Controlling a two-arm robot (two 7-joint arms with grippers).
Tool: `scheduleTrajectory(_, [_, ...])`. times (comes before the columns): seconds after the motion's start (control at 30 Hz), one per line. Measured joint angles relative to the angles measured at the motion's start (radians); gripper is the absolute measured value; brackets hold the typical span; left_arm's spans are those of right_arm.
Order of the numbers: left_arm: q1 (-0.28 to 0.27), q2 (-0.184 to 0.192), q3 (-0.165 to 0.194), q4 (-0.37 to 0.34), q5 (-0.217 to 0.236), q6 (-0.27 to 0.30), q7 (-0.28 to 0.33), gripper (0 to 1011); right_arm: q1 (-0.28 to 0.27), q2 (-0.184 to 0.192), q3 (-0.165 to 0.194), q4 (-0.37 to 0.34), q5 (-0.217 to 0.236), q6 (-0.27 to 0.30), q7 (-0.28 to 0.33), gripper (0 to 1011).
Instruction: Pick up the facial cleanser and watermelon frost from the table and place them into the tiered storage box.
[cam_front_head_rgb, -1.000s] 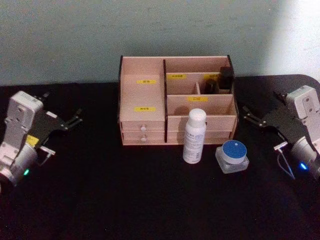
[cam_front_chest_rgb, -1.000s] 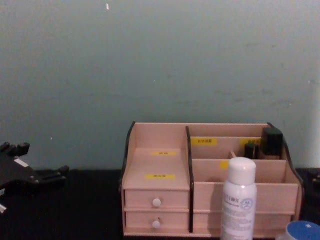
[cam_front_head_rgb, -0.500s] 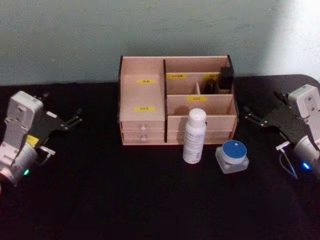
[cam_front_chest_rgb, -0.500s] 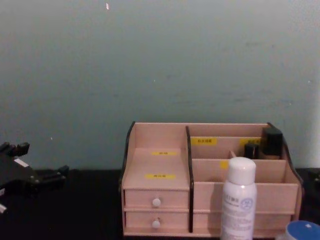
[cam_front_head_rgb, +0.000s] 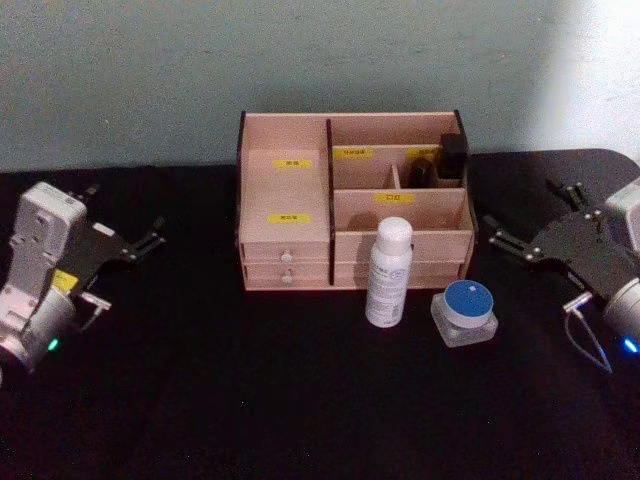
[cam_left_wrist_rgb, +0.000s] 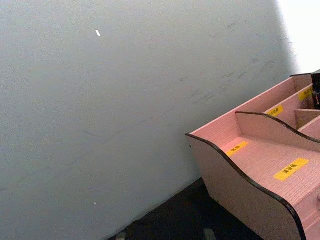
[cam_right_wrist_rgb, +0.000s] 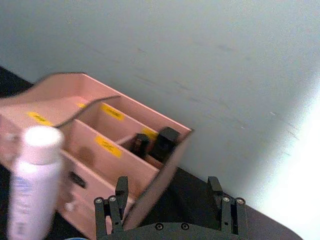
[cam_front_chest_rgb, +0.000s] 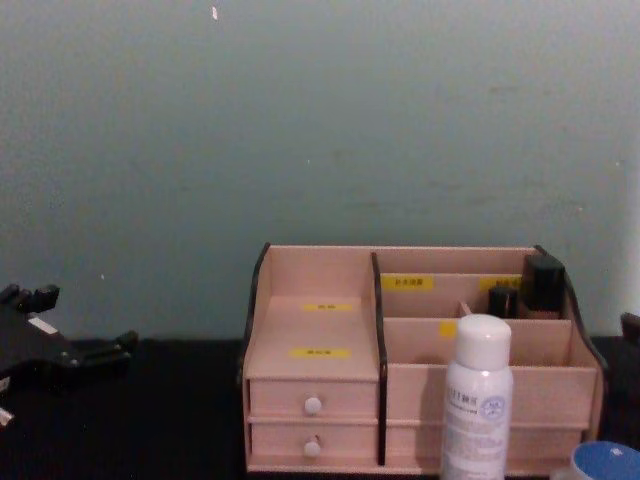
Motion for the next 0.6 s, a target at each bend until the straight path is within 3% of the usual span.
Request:
scheduleTrajectory(0.2, [0.000, 0.000, 0.000, 0.000, 0.000, 0.000, 0.000, 1001, -0.023, 0.012, -0.008, -0.040, 0.011, -0.032, 0.085, 1002])
scheduleTrajectory(0.6, [0.000, 0.000, 0.000, 0.000, 0.000, 0.000, 0.000, 1001, -0.045, 0.012, -0.019, -0.061, 0.067, -0.034, 0.222, 1002])
